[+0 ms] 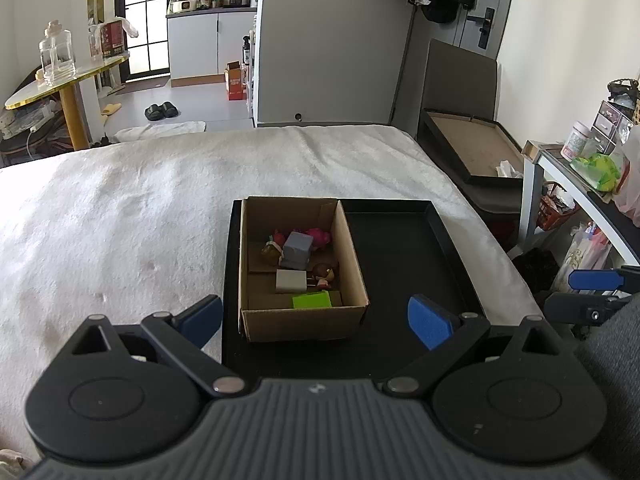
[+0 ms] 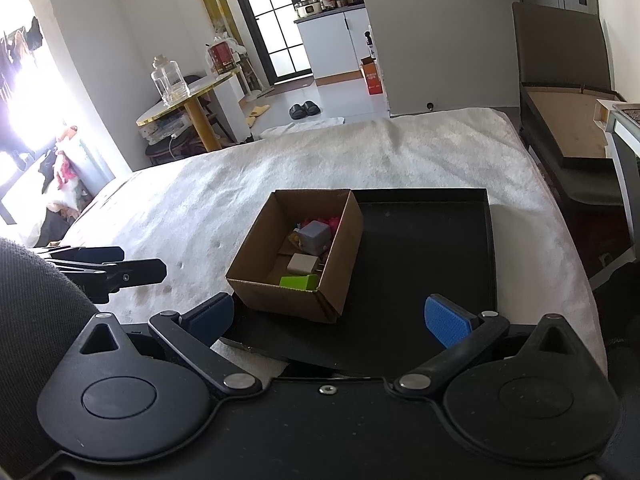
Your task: Organize rigid objects
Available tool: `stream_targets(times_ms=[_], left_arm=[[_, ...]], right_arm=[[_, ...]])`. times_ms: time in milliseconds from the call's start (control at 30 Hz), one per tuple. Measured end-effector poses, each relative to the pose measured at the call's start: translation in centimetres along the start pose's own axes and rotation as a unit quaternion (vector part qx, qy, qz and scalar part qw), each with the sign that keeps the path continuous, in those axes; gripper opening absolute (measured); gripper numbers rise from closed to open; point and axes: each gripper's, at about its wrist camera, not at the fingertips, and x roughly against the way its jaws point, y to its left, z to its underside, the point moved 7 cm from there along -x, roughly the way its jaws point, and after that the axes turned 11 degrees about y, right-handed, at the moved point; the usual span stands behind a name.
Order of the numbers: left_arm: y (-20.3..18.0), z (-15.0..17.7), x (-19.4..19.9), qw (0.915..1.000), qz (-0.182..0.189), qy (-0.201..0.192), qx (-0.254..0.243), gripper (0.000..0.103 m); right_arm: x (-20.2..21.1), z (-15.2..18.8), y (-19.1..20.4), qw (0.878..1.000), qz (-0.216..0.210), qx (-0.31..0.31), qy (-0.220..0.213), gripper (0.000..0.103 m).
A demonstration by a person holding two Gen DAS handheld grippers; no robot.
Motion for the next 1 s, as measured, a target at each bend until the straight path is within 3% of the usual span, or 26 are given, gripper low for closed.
stream_targets(times_ms=[1000], left_arm=[[0.31, 0.06, 0.05, 1.0000, 0.001, 0.004, 0.007, 0.099]], right_arm=[[-0.04, -0.06, 0.14, 1.000, 0.005, 0.002, 0.000, 0.103]])
